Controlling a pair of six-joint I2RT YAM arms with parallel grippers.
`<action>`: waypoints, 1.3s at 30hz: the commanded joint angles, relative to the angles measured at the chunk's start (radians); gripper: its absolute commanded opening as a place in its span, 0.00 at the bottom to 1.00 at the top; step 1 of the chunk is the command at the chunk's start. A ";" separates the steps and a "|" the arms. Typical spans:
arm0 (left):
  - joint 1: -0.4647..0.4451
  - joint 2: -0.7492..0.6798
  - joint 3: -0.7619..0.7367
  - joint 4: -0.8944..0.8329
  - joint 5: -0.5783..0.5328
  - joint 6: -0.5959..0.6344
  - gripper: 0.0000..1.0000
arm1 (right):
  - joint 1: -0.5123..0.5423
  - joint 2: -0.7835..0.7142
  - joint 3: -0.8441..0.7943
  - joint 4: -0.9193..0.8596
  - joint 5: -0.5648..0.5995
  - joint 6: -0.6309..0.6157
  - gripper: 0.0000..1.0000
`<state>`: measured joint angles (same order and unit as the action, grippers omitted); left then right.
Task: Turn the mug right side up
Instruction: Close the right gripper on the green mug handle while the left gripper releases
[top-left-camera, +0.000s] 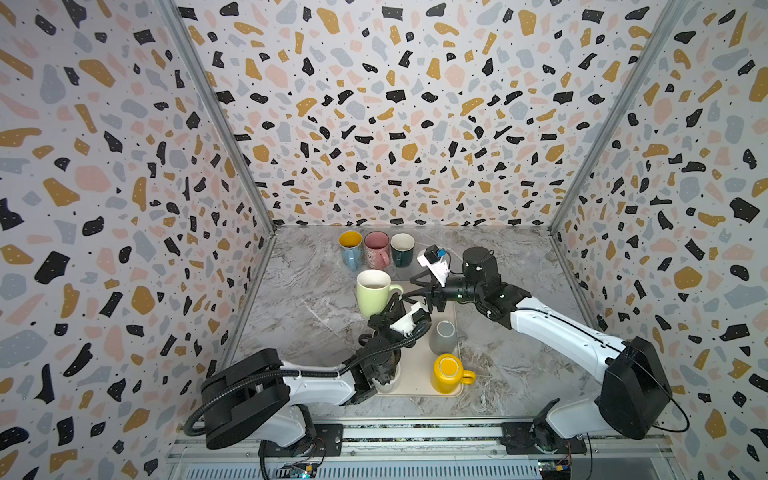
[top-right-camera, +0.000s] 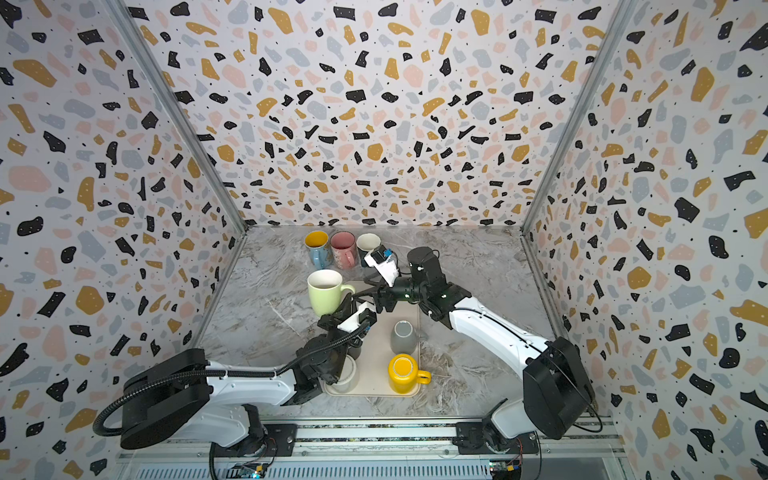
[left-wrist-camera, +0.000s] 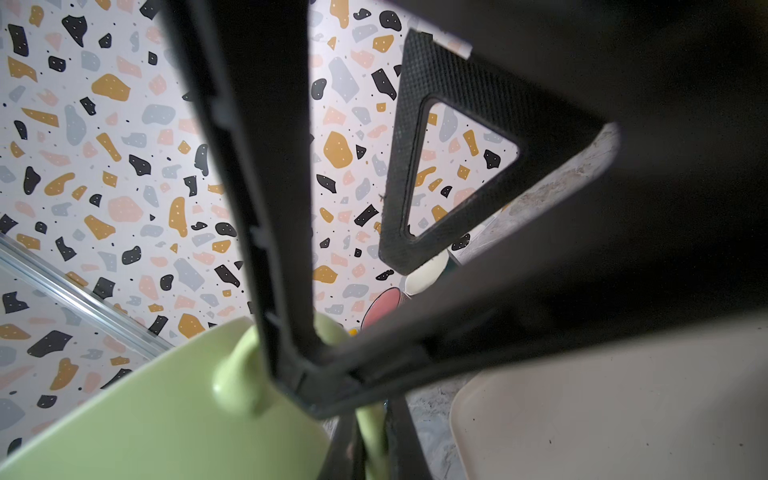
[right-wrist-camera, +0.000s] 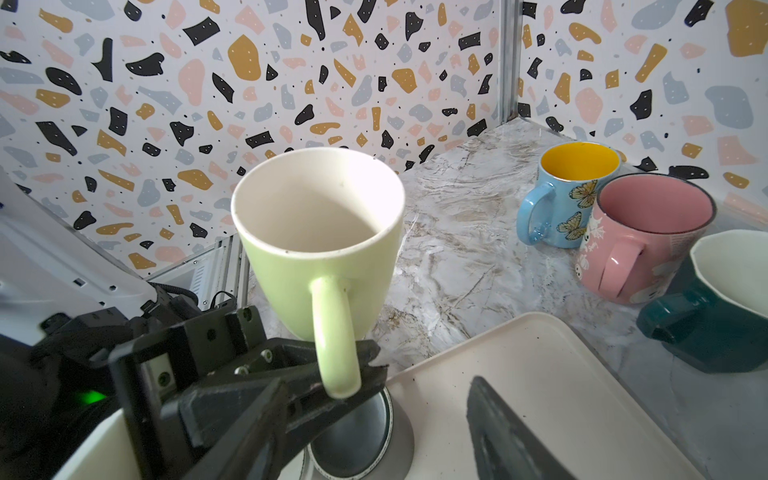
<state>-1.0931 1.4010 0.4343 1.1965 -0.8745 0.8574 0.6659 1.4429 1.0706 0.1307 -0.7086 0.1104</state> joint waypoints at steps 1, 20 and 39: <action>-0.036 -0.002 0.001 0.100 0.090 0.089 0.00 | 0.009 0.007 0.038 0.036 -0.044 0.002 0.69; -0.040 -0.038 -0.028 0.139 0.073 0.126 0.00 | -0.024 0.014 0.052 -0.056 -0.115 -0.034 0.62; -0.057 -0.004 -0.023 0.189 0.071 0.161 0.00 | -0.024 0.098 0.102 -0.079 -0.166 -0.012 0.32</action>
<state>-1.1389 1.4010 0.3996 1.2110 -0.8101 0.9890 0.6476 1.5314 1.1259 0.0662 -0.8898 0.0883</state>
